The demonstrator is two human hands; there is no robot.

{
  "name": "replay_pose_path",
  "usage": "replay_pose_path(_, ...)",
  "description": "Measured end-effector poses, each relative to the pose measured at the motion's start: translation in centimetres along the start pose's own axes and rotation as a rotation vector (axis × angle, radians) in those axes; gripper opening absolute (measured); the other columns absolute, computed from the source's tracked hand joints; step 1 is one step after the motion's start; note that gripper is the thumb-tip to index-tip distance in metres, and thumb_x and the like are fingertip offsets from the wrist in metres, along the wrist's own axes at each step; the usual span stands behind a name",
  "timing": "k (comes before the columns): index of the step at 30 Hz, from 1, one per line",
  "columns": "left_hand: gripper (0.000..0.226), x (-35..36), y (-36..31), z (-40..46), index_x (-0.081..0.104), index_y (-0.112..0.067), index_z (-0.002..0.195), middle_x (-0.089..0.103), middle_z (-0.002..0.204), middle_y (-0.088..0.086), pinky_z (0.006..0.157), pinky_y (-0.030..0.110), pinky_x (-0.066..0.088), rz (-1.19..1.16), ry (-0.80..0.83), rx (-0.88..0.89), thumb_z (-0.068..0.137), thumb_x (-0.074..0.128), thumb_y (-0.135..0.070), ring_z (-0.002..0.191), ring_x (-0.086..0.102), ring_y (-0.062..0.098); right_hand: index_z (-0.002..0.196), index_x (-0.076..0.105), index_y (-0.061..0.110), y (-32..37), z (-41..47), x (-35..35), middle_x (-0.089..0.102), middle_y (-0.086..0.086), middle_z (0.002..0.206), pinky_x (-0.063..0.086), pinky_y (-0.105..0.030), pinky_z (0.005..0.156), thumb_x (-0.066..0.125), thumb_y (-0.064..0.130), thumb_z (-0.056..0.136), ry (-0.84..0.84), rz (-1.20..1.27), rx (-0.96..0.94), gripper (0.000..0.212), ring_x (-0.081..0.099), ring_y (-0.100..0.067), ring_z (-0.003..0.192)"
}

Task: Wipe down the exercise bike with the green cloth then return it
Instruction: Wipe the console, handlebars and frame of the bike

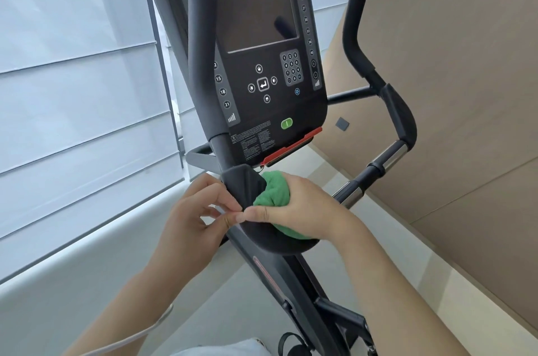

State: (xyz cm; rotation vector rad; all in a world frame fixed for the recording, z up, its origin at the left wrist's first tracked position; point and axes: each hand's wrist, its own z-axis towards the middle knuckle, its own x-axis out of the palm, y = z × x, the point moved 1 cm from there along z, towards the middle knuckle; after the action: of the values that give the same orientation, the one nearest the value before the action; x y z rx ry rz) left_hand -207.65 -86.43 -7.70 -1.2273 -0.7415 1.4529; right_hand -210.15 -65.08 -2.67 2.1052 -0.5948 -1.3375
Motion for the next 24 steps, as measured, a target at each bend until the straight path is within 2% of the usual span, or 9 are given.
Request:
replay_pose_path(3, 0.025, 0.0, 0.0, 0.0, 0.071, -0.026, 0.082, 0.059, 0.096, -0.006, 0.077, 0.034, 0.056, -0.017, 0.005, -0.018, 0.084, 0.085, -0.006, 0.089, 0.064, 0.019, 0.093, 0.068, 0.033, -0.3, 1.0, 0.1, 0.071, 0.019, 0.082, 0.056, -0.038, 0.087, 0.076, 0.081, 0.072, 0.008, 0.113, -0.046, 0.053, 0.069, -0.007, 0.086)
replay_pose_path(5, 0.024, 0.0, -0.1, -0.2, 0.071, -0.026, 0.083, 0.059, 0.096, -0.006, 0.077, 0.032, 0.055, -0.020, 0.001, -0.019, 0.084, 0.085, -0.006, 0.089, 0.065, 0.020, 0.089, 0.061, 0.038, -0.7, 0.7, 1.3, 0.066, 0.018, 0.075, 0.051, -0.033, 0.075, 0.060, 0.091, 0.077, -0.206, -0.040, -0.070, 0.054, 0.065, -0.008, 0.077)
replay_pose_path(7, 0.024, 0.0, -0.1, -0.3, 0.071, -0.026, 0.083, 0.060, 0.097, -0.005, 0.076, 0.029, 0.055, -0.013, -0.016, -0.013, 0.085, 0.085, -0.007, 0.089, 0.066, 0.020, 0.096, 0.058, 0.039, -1.0, -0.3, 2.7, 0.062, 0.017, 0.071, 0.051, -0.033, 0.065, 0.043, 0.092, 0.086, -0.478, -0.256, -0.132, 0.056, 0.061, -0.010, 0.068)
replay_pose_path(9, 0.025, 0.1, -0.1, -0.5, 0.070, -0.025, 0.082, 0.061, 0.097, -0.005, 0.075, 0.028, 0.054, -0.004, -0.028, -0.011, 0.084, 0.085, -0.005, 0.087, 0.067, 0.021, 0.107, 0.063, 0.034, -1.0, -1.2, 3.9, 0.064, 0.016, 0.074, 0.056, -0.035, 0.062, 0.047, 0.079, 0.096, -0.663, -0.334, -0.226, 0.049, 0.062, -0.014, 0.065)
replay_pose_path(12, 0.023, -0.1, -0.2, -0.7, 0.071, -0.026, 0.082, 0.065, 0.097, -0.004, 0.073, 0.025, 0.054, -0.003, -0.032, 0.010, 0.084, 0.086, -0.008, 0.084, 0.068, 0.022, 0.126, 0.071, 0.020, -1.0, -2.1, 4.5, 0.070, 0.003, 0.092, 0.060, -0.043, 0.068, 0.068, 0.047, 0.100, -0.792, -0.366, -0.294, 0.038, 0.063, -0.020, 0.075)
replay_pose_path(14, 0.019, -0.5, 0.0, -0.8, 0.073, -0.027, 0.081, 0.068, 0.098, -0.003, 0.072, 0.023, 0.053, -0.023, -0.030, 0.008, 0.085, 0.087, -0.015, 0.084, 0.068, 0.023, 0.130, 0.070, 0.016, -0.8, -2.7, 4.3, 0.070, -0.001, 0.106, 0.064, -0.043, 0.076, 0.073, 0.033, 0.098, -0.821, -0.249, -0.312, 0.037, 0.066, -0.019, 0.090)
replay_pose_path(18, 0.018, -1.3, 0.3, -0.6, 0.076, -0.027, 0.083, 0.071, 0.102, -0.004, 0.072, 0.026, 0.055, -0.022, -0.039, -0.009, 0.087, 0.086, -0.014, 0.084, 0.070, 0.022, 0.134, 0.065, 0.015, 2.6, -2.6, 2.5, 0.066, -0.001, 0.125, 0.061, -0.040, 0.098, 0.056, 0.040, 0.105, -0.898, -0.069, -0.486, 0.039, 0.064, -0.019, 0.117)
replay_pose_path(22, 0.021, -2.3, 0.0, -0.4, 0.075, -0.030, 0.083, 0.073, 0.107, -0.009, 0.074, 0.015, 0.051, -0.011, -0.049, -0.030, 0.088, 0.083, -0.011, 0.086, 0.071, 0.018, 0.140, 0.064, 0.014, 7.7, 1.5, 0.8, 0.062, -0.006, 0.142, 0.053, -0.047, 0.110, 0.071, 0.012, 0.097, -0.879, -0.128, -0.535, 0.043, 0.059, -0.025, 0.131)
replay_pose_path(24, 0.024, -2.8, -0.1, -0.6, 0.075, -0.030, 0.084, 0.073, 0.107, -0.009, 0.074, 0.012, 0.050, -0.005, -0.048, -0.022, 0.089, 0.082, -0.008, 0.086, 0.071, 0.017, 0.150, 0.057, 0.021, 10.0, 3.8, 1.3, 0.053, -0.008, 0.154, 0.051, -0.049, 0.114, 0.076, 0.017, 0.096, -0.730, -0.185, -0.446, 0.057, 0.053, -0.027, 0.140)
